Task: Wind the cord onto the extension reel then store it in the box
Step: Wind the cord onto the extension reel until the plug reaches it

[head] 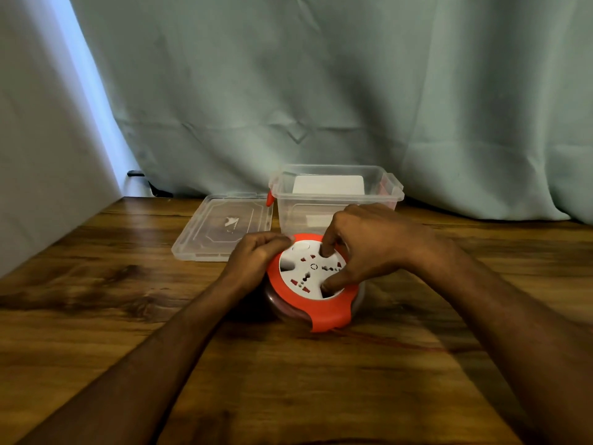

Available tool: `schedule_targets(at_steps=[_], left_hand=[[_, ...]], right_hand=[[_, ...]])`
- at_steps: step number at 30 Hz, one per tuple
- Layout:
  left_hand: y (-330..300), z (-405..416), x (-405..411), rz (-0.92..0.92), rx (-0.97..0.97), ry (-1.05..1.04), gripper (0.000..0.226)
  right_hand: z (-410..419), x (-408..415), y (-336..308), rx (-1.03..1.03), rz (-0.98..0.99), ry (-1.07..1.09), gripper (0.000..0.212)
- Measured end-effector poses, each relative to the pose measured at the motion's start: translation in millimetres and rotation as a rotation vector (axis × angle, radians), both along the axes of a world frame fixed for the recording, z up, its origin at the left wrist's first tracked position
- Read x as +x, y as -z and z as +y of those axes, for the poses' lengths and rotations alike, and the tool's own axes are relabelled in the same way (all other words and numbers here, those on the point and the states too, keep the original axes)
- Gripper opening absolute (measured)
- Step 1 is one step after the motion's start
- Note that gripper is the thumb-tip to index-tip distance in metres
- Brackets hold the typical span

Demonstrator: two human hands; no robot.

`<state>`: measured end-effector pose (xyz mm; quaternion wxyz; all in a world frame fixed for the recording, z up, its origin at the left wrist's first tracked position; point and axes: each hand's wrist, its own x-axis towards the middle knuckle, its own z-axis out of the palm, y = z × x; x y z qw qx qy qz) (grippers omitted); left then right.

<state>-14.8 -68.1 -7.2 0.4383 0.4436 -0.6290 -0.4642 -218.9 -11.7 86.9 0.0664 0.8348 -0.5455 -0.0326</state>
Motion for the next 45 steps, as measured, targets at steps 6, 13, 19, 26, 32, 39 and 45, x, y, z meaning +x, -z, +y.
schedule_targets(at_steps=[6,13,19,26,32,39,45], left_hand=[[-2.3,2.6,0.8,0.217,0.172,0.036,0.031],[1.3,-2.2,-1.6,0.057,0.036,0.004,0.032],[0.2,-0.6,-2.8,0.012,0.01,-0.029,0.031],[-0.7,2.3,-3.6,0.099,0.044,-0.007,0.04],[1.4,1.6,-0.9,0.111,0.02,0.04,0.033],[0.4,5.3,-1.8,0.091,0.031,0.005,0.033],[-1.4,5.2,-2.1,0.089,0.03,-0.025,0.031]], right_hand=[[-2.9,-2.9,3.2,-0.053,-0.032,-0.048,0.071],[-7.2,-4.0,7.8,-0.008,-0.077,-0.024,0.052],[-10.4,2.6,18.7,-0.018,-0.125,0.004,0.056],[-12.5,-12.5,3.2,0.151,-0.349,-0.109,0.048],[-19.7,-19.1,6.0,0.187,-0.302,-0.111,0.066],[-13.7,-17.0,4.0,0.089,-0.212,-0.096,0.062],[-10.6,-12.9,4.9,0.016,-0.129,-0.084,0.064]])
